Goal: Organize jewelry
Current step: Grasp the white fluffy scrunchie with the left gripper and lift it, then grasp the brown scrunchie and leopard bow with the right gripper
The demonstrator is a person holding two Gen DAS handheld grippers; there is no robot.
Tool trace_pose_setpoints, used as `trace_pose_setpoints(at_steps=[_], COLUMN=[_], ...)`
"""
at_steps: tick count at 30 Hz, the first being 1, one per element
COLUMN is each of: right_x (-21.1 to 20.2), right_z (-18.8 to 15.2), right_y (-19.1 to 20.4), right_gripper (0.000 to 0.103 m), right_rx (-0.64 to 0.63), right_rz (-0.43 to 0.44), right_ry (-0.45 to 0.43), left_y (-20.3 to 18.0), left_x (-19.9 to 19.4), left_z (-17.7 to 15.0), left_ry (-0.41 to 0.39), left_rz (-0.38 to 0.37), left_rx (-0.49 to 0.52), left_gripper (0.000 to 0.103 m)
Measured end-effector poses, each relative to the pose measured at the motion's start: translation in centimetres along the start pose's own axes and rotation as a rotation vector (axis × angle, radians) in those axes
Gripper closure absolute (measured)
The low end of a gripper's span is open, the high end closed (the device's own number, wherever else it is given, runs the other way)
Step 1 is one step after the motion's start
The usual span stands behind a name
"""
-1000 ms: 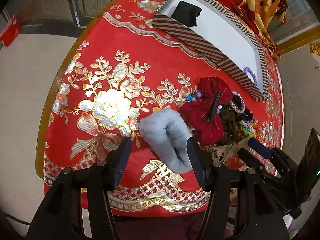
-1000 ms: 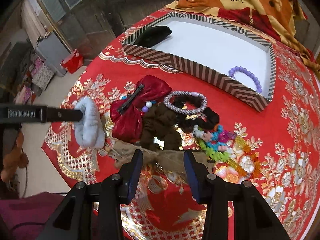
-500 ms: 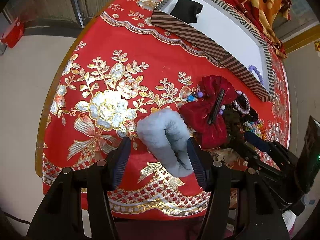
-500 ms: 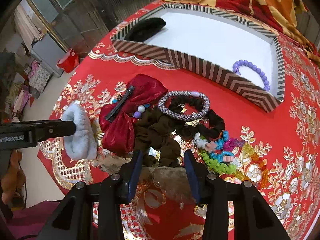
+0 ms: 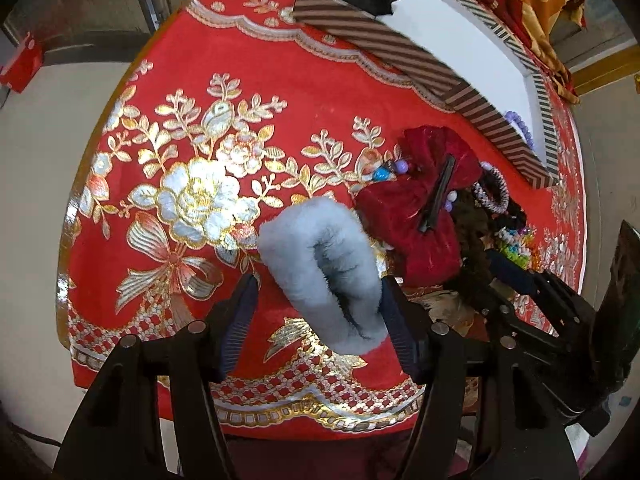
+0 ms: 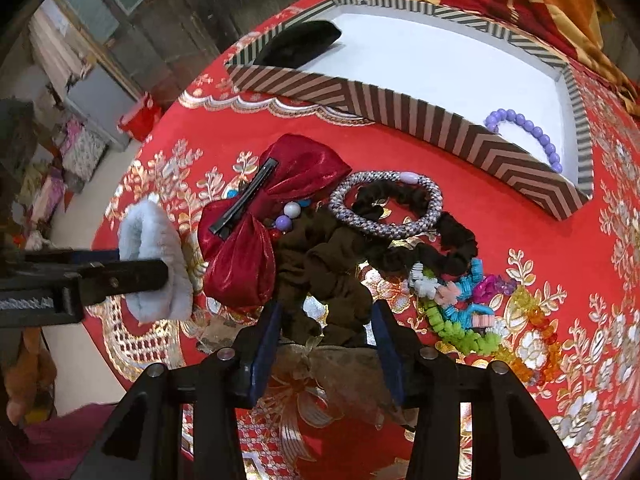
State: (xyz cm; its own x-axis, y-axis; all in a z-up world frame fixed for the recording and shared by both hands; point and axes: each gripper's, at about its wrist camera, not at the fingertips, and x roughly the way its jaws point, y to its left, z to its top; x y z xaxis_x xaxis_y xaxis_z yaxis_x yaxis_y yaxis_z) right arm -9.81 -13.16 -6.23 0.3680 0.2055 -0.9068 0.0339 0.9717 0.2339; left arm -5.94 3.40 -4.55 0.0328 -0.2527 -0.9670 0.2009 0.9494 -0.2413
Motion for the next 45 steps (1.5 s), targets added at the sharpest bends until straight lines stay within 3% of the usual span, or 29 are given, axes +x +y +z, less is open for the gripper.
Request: trace_pose_setpoints(at_steps=[9,15,17,21,22,26,32,36,37,38,40,45], right_x=[-0.9,-2.5,-3.4,-5.2,-5.6,-6.6,-4.8,-3.4,-3.3,-3.2,-3.1,-1.8], right_z=[-1.3,-2.9,-3.2,-3.2,-3.1,-2.6,-2.8,-3.0,-3.0,-3.0,-2.9,-2.3], right_y=[-0.2,-0.5,-0.5,-0.6,-0.6,-0.6,-1.2,-0.9,-0.9,-0.7,-0.2,1.6], right_gripper=[0.075,0.082,0.082,0.084,0.09,0.091,0.09,0.084,0.076,0.061,0.047,0.046], right_rx=[-0.021,-0.007,-0.006,0.011,0.016,0.009,0.026,0.012,0.014,0.013,0.002,-0.067], right_rz=[0.002,0.045,0.051,0.058,0.061,0.049,0.064,0.045,0.057,0.069,0.086,-0.001], right_ry=[-0.016,-0.021,-0.032,-0.064,-0.075,-0.097,-0.028,0.009,0.01,0.008,0.003,0.024], left_y=[-0.1,0.5,0.8,1.5,1.7,2.1,2.3,2.3,2.3,2.3,2.1,1.7], left_x=[0.4,0.1,-0.6,-1.8,-2.2,-3.5,-3.6,-3.1,-3.0,-3.0,-3.0,-2.9], left_z=[0.0,0.1,0.0,0.3,0.4,0.8,0.7,0.6,0.6,0.5,0.5,0.5], left_ry=[-0.001,-0.004,-0.027,-0.053,-0.061,-0.08,-0.081,-0.06,-0.058,-0.056,-0.055,-0.054], left_rz=[-0.008,-0.057,-0.043,-0.062,-0.064,-0.082,-0.076,-0.075,-0.075,-0.076,-0.075,-0.068], left_rx=[0.006,0.012,0.022,0.032,0.034,0.041,0.04,0.036,0.036,0.036,0.039,0.05], left_gripper=[0.042,0.074,0.077,0.079,0.079,0.079,0.079,0.079,0.079,0.079,0.079,0.079])
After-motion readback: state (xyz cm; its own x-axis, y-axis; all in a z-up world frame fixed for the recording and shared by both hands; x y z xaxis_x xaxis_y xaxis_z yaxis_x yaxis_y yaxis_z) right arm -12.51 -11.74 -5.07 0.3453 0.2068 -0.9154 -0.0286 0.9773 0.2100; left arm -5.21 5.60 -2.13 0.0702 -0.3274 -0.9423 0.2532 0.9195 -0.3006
